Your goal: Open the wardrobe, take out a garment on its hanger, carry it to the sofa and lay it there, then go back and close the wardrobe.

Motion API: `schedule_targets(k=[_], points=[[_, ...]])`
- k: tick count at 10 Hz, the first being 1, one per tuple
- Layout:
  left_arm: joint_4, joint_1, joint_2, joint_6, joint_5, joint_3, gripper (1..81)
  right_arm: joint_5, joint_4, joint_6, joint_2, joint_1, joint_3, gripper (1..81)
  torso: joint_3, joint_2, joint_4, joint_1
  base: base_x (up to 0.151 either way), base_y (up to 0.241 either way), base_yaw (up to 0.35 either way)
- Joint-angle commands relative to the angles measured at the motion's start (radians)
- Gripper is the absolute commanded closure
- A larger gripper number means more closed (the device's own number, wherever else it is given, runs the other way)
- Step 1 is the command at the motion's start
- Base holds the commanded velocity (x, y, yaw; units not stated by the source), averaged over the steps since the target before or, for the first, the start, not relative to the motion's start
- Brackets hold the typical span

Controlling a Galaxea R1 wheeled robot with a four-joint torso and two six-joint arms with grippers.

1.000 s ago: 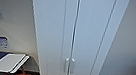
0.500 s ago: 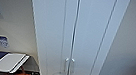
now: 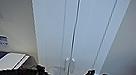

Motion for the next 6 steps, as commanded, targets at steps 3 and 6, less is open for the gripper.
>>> schedule_targets(k=[3, 6], points=[[0.000, -0.183, 0.131, -0.046, -0.010, -0.150, 1.0, 0.068, 0.018, 0.068, 0.067, 0.193, -0.073, 1.0, 0.000, 0.000, 0.000, 0.000, 0.000, 0.000, 0.000], [0.004, -0.203, 0.217, -0.052, 0.003, -0.218, 1.0, 0.073, 0.017, 0.117, 0.142, 0.235, -0.184, 1.0, -0.001, 0.001, 0.000, 0.001, 0.000, 0.000, 0.000]])
